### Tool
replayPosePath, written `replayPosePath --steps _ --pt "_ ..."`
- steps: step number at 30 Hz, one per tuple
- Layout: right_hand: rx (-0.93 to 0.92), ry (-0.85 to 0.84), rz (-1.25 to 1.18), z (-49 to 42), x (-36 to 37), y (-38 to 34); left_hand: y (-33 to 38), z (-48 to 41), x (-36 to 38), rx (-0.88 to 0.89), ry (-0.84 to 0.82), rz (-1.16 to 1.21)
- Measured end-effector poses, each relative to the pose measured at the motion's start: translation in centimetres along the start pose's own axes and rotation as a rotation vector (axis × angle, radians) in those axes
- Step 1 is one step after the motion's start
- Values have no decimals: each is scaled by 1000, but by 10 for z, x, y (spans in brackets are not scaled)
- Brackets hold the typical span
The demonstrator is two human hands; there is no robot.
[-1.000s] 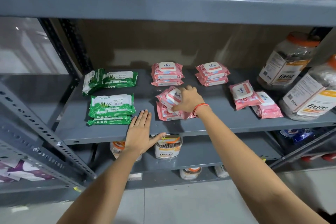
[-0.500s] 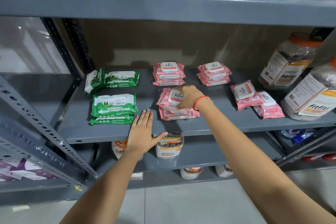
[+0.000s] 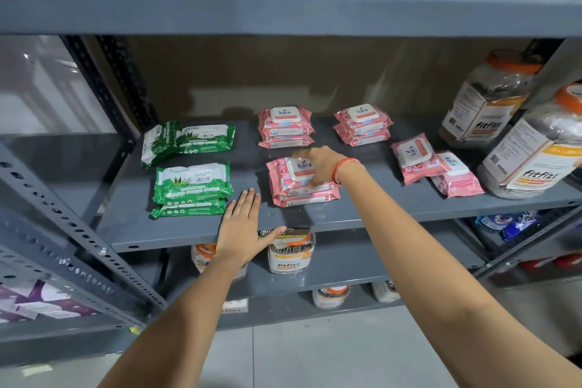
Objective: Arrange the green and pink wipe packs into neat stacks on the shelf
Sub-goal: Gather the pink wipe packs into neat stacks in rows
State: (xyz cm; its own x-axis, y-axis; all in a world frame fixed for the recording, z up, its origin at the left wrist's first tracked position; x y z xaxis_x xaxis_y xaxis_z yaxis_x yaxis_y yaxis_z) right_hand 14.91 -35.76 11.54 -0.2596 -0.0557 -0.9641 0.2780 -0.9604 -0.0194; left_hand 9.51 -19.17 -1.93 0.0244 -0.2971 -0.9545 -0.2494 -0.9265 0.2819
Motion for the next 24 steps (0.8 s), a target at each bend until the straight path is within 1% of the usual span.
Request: replayPosePath --steps 5,8,9,12,13,15,18,21,24 --pt "-21 13 -4 0 7 5 1 -1 -2 14 -24 12" --pt "-54 77 -12 1 14 9 3 1 -1 37 -23 78" --pt "-61 101 -21 2 16 11 5 4 -1 32 15 116" --pt "-57 161 -67 4 20 25 15 15 -6 -21 202 275" --pt "-43 187 -86 5 20 32 22 18 -8 -13 246 310" --pt "-12 239 -122 10 17 50 41 20 -12 60 280 328" --pt "67 295 -159 18 11 82 78 13 -16 232 261 337" --pt "227 333 -161 24 13 125 123 1 -14 406 208 347" --pt "405 349 -120 31 24 163 158 -11 -3 530 130 323"
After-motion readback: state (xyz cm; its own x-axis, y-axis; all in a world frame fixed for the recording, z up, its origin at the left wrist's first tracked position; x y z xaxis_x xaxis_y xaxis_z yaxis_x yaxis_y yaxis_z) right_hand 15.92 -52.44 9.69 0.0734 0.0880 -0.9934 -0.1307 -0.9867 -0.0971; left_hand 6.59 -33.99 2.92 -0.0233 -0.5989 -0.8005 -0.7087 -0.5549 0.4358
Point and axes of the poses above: each hand's wrist, its own z-axis away from the middle knuckle, its own x-axis out of the palm, y = z × x, the point moved 5 cm from there along -z, towards the middle knuckle, and after that the axes turned 14 degrees about z, right-handed, at the moved point
